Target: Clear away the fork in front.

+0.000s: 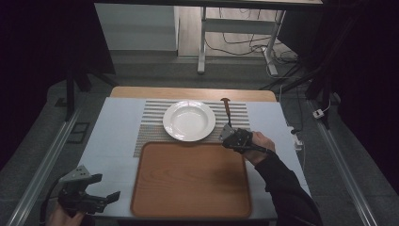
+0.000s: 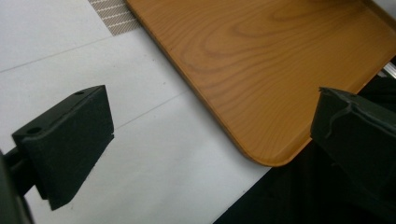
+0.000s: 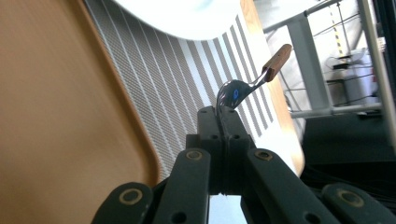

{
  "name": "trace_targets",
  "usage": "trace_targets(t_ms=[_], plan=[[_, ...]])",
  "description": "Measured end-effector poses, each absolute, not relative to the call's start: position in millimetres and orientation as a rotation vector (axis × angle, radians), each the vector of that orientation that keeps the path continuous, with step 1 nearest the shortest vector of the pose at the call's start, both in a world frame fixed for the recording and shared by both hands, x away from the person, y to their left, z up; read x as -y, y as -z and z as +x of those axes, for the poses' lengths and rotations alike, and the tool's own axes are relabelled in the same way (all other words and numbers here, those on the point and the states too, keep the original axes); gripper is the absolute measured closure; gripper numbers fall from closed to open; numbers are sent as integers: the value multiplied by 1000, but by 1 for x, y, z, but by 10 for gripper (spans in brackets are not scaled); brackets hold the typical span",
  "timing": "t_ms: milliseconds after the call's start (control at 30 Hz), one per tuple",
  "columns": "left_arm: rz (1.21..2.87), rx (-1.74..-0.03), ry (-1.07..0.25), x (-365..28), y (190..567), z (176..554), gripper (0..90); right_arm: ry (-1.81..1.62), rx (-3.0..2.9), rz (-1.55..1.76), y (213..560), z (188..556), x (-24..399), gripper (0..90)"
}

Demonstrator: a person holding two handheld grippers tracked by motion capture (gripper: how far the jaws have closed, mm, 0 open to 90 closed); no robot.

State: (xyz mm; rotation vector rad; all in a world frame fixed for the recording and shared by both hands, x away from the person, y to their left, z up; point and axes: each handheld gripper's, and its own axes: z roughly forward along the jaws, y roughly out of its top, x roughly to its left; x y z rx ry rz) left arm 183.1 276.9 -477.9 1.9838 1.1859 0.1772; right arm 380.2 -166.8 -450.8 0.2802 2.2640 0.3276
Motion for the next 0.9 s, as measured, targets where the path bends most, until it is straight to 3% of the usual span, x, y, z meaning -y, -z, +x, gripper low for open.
trace_targets(t_ms=[433, 900], plan=[[2010, -1085, -139, -267, 474, 190, 0, -822, -2351, 541, 419, 351, 201, 894], [2058, -931, -151, -239, 464, 214, 0, -1154, -2461, 621, 412, 321, 224, 894]])
